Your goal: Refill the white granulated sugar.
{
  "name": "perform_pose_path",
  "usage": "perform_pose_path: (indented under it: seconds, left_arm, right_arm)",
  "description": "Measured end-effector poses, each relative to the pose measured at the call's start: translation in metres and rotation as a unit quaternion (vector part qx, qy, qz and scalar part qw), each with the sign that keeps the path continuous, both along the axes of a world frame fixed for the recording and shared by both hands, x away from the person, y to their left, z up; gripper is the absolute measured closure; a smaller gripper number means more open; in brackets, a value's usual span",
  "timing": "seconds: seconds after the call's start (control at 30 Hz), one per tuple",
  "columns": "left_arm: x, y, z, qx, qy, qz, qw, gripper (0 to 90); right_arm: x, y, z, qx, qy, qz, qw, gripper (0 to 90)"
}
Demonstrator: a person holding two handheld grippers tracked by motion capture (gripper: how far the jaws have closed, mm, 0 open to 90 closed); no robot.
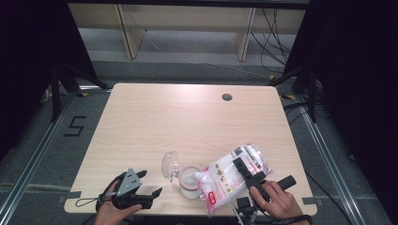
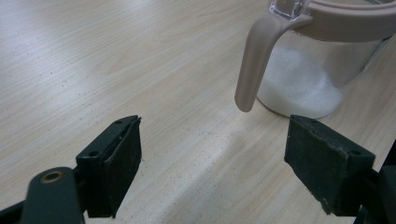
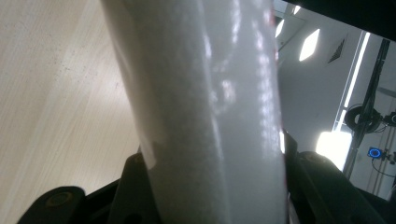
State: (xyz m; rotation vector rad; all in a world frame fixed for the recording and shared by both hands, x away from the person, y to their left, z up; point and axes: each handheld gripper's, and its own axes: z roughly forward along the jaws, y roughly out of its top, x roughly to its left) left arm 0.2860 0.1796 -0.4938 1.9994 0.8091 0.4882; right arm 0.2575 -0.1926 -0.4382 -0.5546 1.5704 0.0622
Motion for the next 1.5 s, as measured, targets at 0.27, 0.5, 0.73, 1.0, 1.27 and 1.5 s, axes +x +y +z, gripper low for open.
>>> perform_pose_path:
  seconds: [0.27, 0.5, 0.73, 1.0, 1.27, 1.5]
  left_arm:
    - [0.000, 0.000, 0.000, 0.000, 0.000, 0.000, 1.0000, 18.6]
    - [0.000, 0.000, 0.000, 0.001, 0.000, 0.000, 1.0000, 18.6]
    - [0.000, 0.000, 0.000, 0.001, 0.000, 0.000, 1.0000, 18.6]
    - [0.000, 0.000, 0.000, 0.000, 0.000, 0.000, 1.0000, 18.6]
    - [0.000, 0.000, 0.000, 0.001, 0.001, 0.001, 1.0000, 18.7]
    - [0.000, 0.000, 0.000, 0.001, 0.001, 0.001, 1.0000, 18.7]
  right_arm:
    - [-0.004, 0.002, 0.002, 0.003, 0.003, 0.003, 1.0000, 60.0]
    - [0.001, 0.000, -0.001, -0.002, 0.015, 0.008, 0.9999, 60.4]
    - [0.005, -0.001, -0.005, 0.002, 0.027, 0.008, 0.9996, 60.9]
    - [0.006, -0.001, -0.007, -0.009, 0.045, -0.011, 0.9989, 61.2]
    - [0.007, 0.000, -0.012, -0.022, 0.044, -0.023, 0.9985, 61.6]
    - [0.009, 0.001, -0.018, -0.037, 0.042, -0.021, 0.9982, 61.7]
